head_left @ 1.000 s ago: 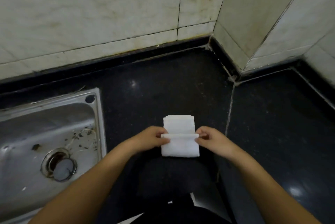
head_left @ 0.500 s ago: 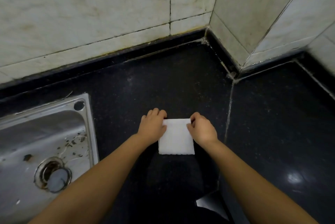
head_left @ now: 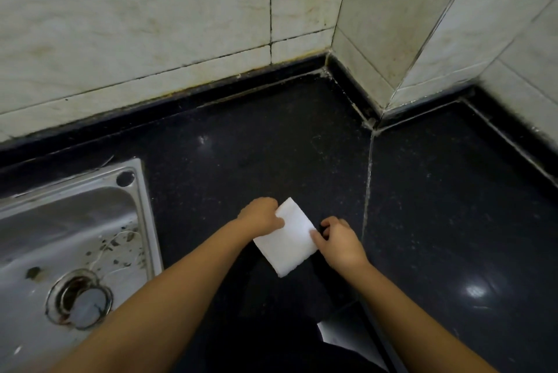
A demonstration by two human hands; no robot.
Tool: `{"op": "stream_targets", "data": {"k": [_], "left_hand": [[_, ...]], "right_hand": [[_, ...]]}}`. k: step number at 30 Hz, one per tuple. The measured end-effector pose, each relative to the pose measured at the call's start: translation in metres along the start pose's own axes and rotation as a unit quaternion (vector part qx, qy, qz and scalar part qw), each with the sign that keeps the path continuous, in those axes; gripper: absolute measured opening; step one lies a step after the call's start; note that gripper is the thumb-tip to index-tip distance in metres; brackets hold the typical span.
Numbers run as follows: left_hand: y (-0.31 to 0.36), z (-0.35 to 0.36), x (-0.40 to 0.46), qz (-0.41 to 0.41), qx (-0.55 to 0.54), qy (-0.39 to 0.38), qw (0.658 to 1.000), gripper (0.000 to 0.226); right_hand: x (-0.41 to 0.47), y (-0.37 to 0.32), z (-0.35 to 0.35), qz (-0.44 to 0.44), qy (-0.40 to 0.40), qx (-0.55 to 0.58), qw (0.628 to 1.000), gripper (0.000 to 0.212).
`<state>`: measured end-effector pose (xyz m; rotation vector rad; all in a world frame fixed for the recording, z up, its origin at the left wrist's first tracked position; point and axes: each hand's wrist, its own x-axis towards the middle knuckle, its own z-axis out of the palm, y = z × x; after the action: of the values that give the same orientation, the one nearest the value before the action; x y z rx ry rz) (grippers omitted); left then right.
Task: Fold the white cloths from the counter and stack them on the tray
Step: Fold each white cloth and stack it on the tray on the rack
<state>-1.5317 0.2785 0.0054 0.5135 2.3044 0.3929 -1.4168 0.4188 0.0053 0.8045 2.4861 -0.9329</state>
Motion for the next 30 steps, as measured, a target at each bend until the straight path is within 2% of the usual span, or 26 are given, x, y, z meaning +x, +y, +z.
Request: {"op": "stream_targets", "data": {"k": [3, 5, 6, 7, 9, 11, 12, 13, 15, 20, 22, 25, 30], "left_hand": [[-0.005, 0.0, -0.028, 0.032, -0.149, 0.024, 0.988, 0.015], [0.001, -0.005, -0.047, 0.073, -0.203, 0.028, 0.976, 0.01], [0.006, -0.009, -0.056, 0.091, -0.222, 0.023, 0.97, 0.009], [0.01, -0.012, -0.063, 0.104, -0.245, 0.017, 0.964, 0.009], [0.017, -0.019, -0.077, 0.107, -0.311, 0.009, 0.944, 0.014], [0.021, -0.022, -0.089, 0.098, -0.39, 0.0, 0.915, 0.019], [0.021, -0.021, -0.092, 0.095, -0.422, -0.007, 0.902, 0.019], [0.02, -0.019, -0.093, 0.091, -0.442, -0.01, 0.892, 0.019], [0.018, -0.012, -0.094, 0.073, -0.448, -0.002, 0.891, 0.018], [0.036, 0.027, -0.098, 0.039, -0.408, 0.012, 0.912, 0.016], [0.053, 0.048, -0.103, 0.047, -0.403, -0.007, 0.914, 0.016], [0.085, 0.073, -0.113, 0.06, -0.383, -0.063, 0.92, 0.013], [0.163, 0.126, -0.143, 0.128, -0.304, -0.211, 0.92, 0.01]], "right_hand": [[-0.008, -0.002, 0.006, 0.014, 0.009, 0.12, 0.993, 0.052], [-0.016, -0.006, 0.009, 0.039, 0.019, 0.255, 0.966, 0.056], [-0.02, -0.008, 0.01, 0.058, 0.01, 0.332, 0.941, 0.057], [-0.024, -0.009, 0.01, 0.074, -0.015, 0.417, 0.906, 0.057], [-0.032, -0.008, 0.01, 0.078, -0.107, 0.578, 0.805, 0.048], [-0.044, -0.007, 0.006, 0.058, -0.191, 0.676, 0.71, 0.039], [-0.049, -0.006, 0.005, 0.047, -0.205, 0.703, 0.679, 0.038], [-0.053, -0.004, 0.004, 0.039, -0.198, 0.716, 0.668, 0.038], [-0.058, 0.002, 0.003, 0.034, -0.144, 0.72, 0.678, 0.035], [-0.089, 0.035, 0.005, 0.051, 0.003, 0.635, 0.77, 0.026], [-0.11, 0.054, 0.003, 0.058, 0.066, 0.61, 0.787, 0.025], [-0.146, 0.091, -0.008, 0.067, 0.142, 0.608, 0.778, 0.023], [-0.239, 0.18, -0.027, 0.1, 0.232, 0.624, 0.74, 0.023]]}}
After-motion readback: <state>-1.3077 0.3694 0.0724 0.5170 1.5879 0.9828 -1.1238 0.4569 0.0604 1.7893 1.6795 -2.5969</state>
